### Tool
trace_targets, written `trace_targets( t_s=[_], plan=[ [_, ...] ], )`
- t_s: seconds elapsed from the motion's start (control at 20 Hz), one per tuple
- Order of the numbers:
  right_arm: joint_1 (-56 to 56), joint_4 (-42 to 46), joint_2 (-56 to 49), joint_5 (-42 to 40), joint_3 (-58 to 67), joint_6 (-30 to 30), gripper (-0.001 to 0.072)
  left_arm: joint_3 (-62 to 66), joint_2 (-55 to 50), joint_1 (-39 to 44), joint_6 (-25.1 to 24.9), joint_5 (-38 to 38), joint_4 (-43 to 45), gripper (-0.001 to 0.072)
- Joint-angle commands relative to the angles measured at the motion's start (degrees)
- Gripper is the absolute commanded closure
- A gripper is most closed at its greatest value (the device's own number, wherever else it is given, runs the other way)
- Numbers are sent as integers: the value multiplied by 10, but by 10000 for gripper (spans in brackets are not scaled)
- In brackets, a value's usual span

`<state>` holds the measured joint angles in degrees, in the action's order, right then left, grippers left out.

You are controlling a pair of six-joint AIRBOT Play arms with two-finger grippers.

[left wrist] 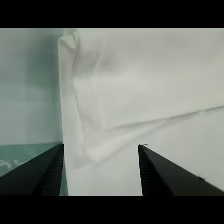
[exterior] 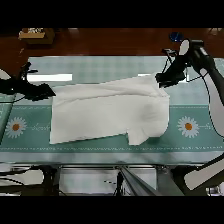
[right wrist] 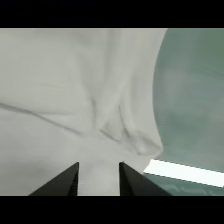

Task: Fold the shirts.

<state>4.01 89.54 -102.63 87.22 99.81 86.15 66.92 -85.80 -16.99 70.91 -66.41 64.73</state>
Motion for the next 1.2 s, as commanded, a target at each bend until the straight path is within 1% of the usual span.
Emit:
trace_targets(
  t_s=[0.0, 0.05, 0.15, 0.2, 0.3, 0.4, 0.45, 0.55, 0.65, 0.7, 0.75, 0.85, 0.95, 1.05, 1.15],
  plan=[
    [-10, 83, 35, 96, -8, -19, 365, 19, 3, -24, 45, -150, 64, 161],
    [-20, 52, 50, 107, -23, -19, 334, 7, 7, -36, 64, -181, 69, 163],
    [-43, -15, 94, 96, -87, -9, 320, -47, 32, -53, 54, -219, 67, 163],
    [-55, -39, 125, 75, -135, -9, 292, -85, 56, -62, 47, -222, 67, 162],
    [-82, -69, 194, 15, -233, -16, 283, -175, 122, -89, 30, -205, 50, 162],
    [-125, -109, 258, -44, -330, -29, 228, -256, 189, -133, 16, -184, 36, 162],
    [-152, -134, 283, -61, -370, -44, 228, -285, 211, -157, 16, -181, 36, 162],
    [-201, -176, 318, -83, -428, -79, 228, -328, 231, -209, 16, -183, 21, 159],
    [-242, -207, 342, -94, -461, -110, 228, -350, 227, -236, 7, -181, -5, 135],
    [-258, -220, 349, -100, -470, -125, 228, -355, 226, -235, -7, -177, -7, 72],
    [-270, -230, 353, -108, -475, -136, 228, -358, 226, -233, -15, -162, -7, 72],
    [-286, -253, 353, -134, -477, -137, 228, -367, 225, -224, -20, -118, -9, 73],
    [-288, -265, 353, -156, -477, -138, 229, -372, 210, -204, -34, -116, -8, 73],
    [-288, -267, 353, -161, -477, -139, 229, -372, 186, -180, -32, -105, -9, 73],
    [-289, -266, 353, -160, -477, -139, 229, -372, 160, -151, -24, -77, -20, 83]
  ],
)
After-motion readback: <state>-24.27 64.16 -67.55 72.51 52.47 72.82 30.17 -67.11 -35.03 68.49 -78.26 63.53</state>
